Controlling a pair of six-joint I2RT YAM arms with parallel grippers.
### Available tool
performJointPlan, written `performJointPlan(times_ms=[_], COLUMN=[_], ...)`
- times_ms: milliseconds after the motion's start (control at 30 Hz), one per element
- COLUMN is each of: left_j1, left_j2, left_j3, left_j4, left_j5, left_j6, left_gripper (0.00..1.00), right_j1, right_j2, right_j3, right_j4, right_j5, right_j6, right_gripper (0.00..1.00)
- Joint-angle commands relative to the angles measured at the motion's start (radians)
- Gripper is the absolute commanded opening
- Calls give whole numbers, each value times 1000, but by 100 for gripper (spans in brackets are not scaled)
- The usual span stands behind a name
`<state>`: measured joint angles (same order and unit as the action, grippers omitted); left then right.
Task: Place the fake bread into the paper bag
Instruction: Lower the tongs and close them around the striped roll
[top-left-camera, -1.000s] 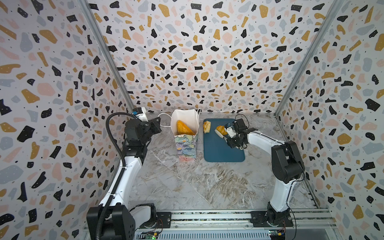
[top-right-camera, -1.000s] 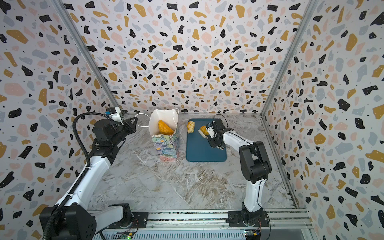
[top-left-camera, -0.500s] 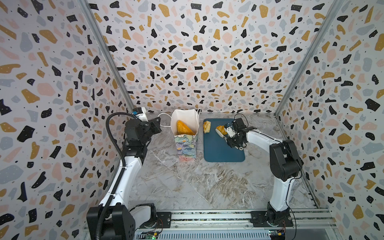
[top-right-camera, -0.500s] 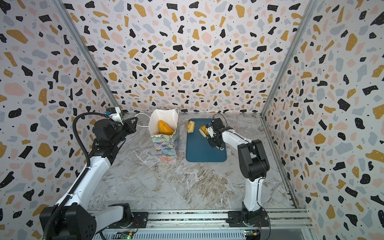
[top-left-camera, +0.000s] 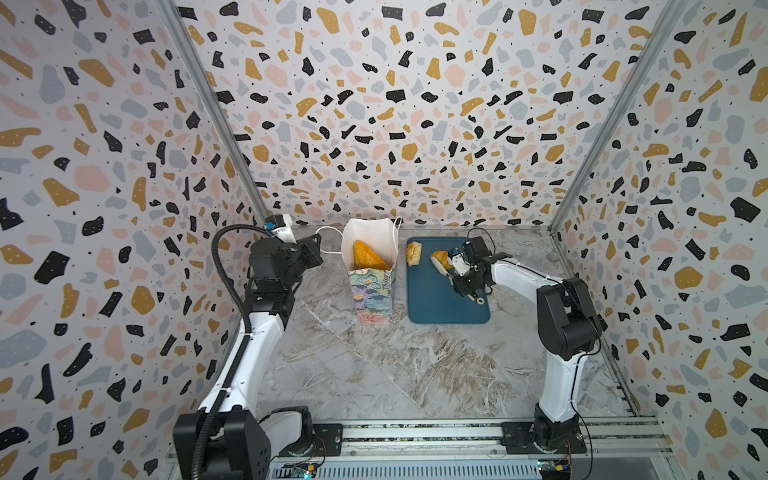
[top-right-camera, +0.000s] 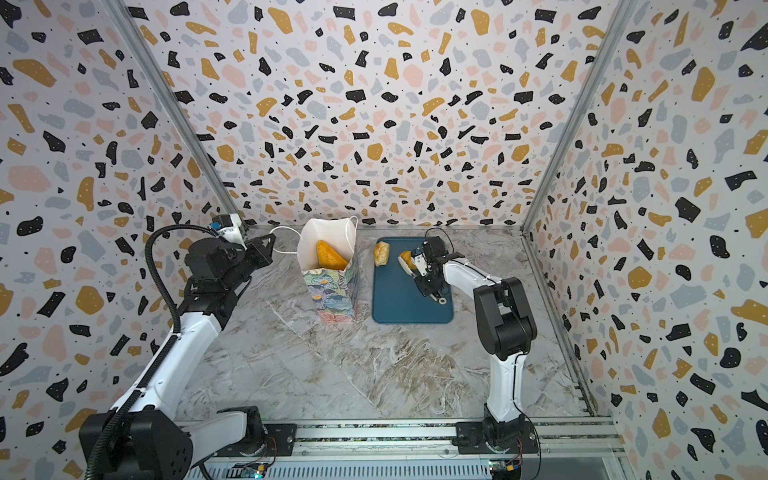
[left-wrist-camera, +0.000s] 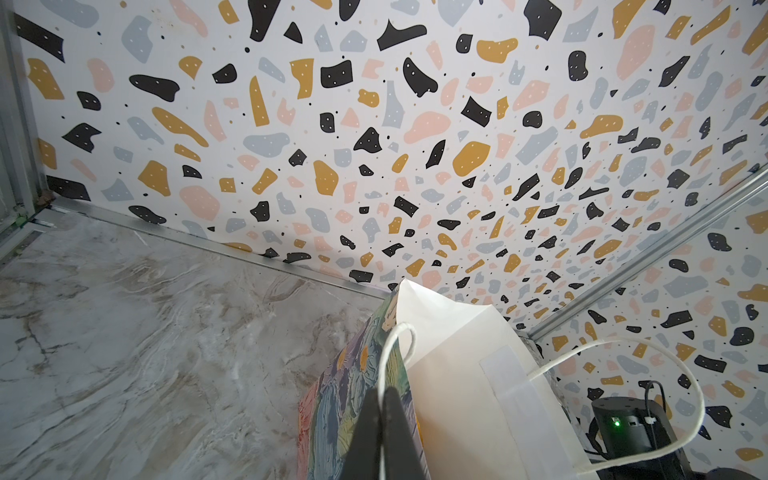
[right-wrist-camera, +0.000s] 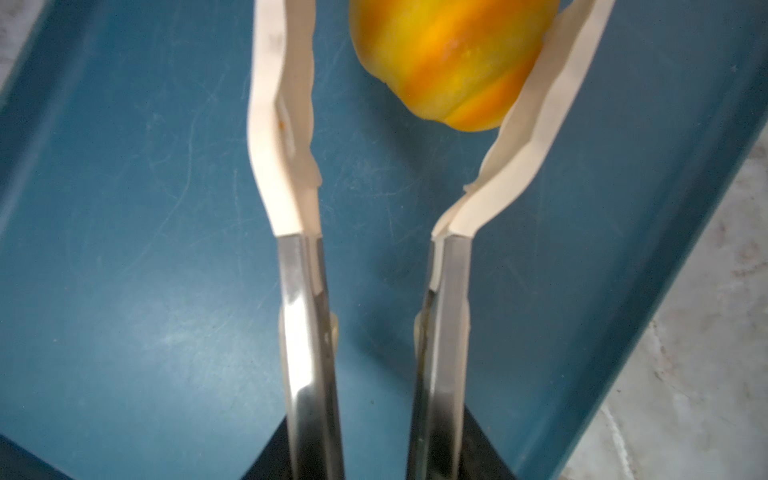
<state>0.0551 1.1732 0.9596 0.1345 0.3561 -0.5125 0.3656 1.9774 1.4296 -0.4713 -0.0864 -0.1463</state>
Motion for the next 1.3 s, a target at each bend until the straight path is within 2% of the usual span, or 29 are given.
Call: performJointPlan(times_ms=[0,233,700,1000,1267], left_j1=[-5,-5,-5,-5,-5], left_j2=[-15,-17,-16,-17,-18], left_j3=[2,2,2,1,4], left_j4=[26,25,27,27,25], left_j5=[-8,-6,-8,-8,-10], left_j6=[15,15,15,16,17], left_gripper=[0,0,0,0,0], right_j1=[4,7,26,39,39], right_j2=[-50,-61,13,44,40], right_j3=[10,9,94,150,144], right_j4=[-3,-22,-112,-120,-125], right_j5=[-24,10,136,137,129], right_j6=[8,1,-10,-4,0], right_gripper=[46,48,48,48,36])
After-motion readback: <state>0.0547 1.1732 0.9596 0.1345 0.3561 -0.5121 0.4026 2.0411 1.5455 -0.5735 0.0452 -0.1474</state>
